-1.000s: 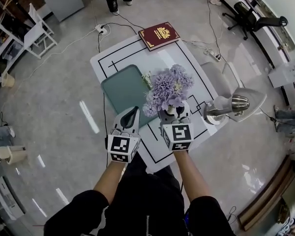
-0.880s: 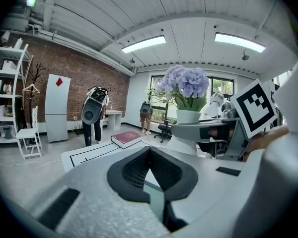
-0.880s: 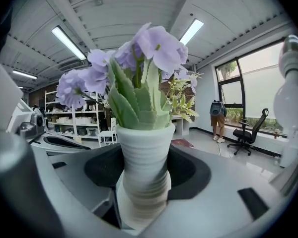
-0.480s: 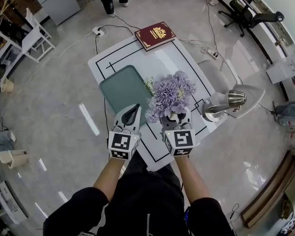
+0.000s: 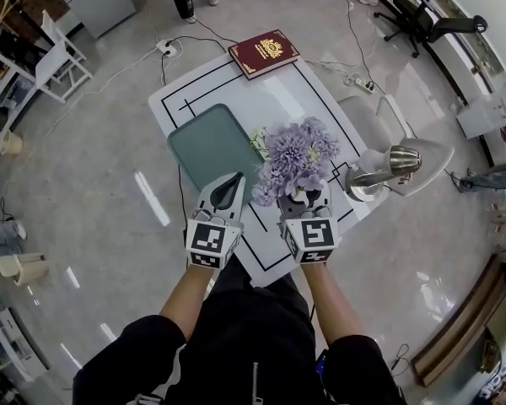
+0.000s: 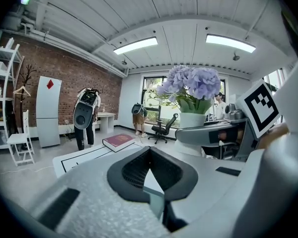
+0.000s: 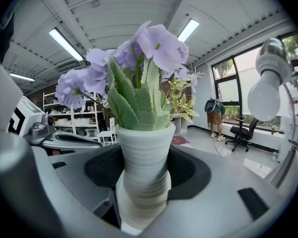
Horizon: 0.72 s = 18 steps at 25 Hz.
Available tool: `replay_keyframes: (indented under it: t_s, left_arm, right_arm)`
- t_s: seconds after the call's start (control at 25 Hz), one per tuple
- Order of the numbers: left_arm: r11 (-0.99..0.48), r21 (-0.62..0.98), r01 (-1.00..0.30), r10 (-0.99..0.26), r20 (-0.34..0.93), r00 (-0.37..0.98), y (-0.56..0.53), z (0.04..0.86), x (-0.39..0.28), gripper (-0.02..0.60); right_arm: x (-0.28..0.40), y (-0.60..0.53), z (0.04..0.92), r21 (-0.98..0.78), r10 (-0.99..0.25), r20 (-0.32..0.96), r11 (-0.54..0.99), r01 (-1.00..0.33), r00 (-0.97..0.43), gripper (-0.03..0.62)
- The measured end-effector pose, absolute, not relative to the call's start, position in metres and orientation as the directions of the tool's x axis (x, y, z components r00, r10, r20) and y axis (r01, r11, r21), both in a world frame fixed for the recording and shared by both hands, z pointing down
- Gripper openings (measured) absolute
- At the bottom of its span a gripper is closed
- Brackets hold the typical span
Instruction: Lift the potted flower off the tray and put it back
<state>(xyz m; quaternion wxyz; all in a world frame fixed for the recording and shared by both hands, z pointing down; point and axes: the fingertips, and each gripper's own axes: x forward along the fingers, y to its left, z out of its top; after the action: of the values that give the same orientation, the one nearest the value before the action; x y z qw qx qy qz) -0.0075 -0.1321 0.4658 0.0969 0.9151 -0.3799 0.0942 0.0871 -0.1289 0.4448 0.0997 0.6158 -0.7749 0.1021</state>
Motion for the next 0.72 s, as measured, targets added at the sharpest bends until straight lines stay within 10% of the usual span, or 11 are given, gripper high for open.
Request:
replay_keyframes:
  t_s: [0.72]
  left_arm:
    - [-0.583,0.128,-0.802,-0.751,0.292,0.592,-0.134,0.498,-0.074,0.003]
  right_arm:
    - [0.03,-0.163,0.474,-0.058,-0.891,0.262,0.369,-0.928,-0.371,0.245]
